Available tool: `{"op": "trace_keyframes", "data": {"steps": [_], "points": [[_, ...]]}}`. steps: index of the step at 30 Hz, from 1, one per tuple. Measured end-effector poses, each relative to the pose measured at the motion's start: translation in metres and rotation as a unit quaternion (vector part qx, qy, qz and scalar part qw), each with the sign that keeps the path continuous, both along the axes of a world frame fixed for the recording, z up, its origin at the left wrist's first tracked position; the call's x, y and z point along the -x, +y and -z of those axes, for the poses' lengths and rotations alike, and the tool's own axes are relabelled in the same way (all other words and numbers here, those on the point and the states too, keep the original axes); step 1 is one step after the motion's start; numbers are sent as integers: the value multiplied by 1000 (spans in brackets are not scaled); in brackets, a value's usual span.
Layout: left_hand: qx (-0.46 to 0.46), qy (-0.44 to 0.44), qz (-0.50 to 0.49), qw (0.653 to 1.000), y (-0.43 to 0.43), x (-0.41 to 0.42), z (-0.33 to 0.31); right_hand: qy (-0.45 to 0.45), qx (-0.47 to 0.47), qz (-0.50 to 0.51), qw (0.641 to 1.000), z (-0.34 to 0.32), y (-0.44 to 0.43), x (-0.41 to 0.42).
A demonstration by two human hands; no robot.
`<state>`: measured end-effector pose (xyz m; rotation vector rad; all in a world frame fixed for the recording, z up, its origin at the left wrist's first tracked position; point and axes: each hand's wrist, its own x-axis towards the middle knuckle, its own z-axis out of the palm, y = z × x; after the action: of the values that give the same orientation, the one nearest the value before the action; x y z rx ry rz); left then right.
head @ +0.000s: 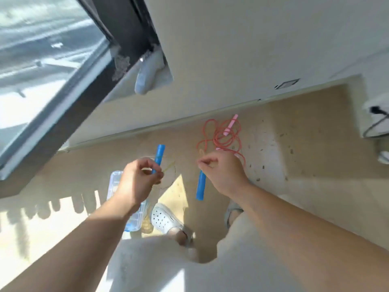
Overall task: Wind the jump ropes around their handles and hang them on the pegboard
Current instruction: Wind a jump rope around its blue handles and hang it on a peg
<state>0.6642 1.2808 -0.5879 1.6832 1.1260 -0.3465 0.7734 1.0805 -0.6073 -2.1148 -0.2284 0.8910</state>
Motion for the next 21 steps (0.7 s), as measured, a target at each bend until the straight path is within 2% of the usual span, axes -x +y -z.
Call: {"op": "trace_keyframes", "data": {"steps": [3,6,8,9,11,13,15,17,19,21], "points": [[13,24,45,999,-41,-5,-106,17,-36,52,998,-106,-45,-10],[21,13,122,992,-78,-12,-201,26,-48,85,995,-199,-92,-19],[-38,-6,195,980,-98,-17,-250,-8,-43,97,994,-249,-117,-25],[-95,-9,258,961,-108,-20,-270,-36,-35,100,994,-270,-128,-27],[-197,-10,389,900,-125,-24,-306,-100,-13,111,989,-305,-148,-27],[-217,-27,465,858,-138,-24,-328,-137,-15,148,979,-331,-167,-21],[-221,-50,492,841,-146,-24,-342,-164,-32,190,967,-354,-184,-13],[-240,-78,472,845,-148,-22,-350,-204,-42,210,955,-373,-198,-2],[-224,-127,397,881,-150,-18,-359,-251,-45,223,941,-391,-214,9],[-100,-171,286,937,-156,-15,-371,-296,-35,230,926,-404,-233,16]]}}
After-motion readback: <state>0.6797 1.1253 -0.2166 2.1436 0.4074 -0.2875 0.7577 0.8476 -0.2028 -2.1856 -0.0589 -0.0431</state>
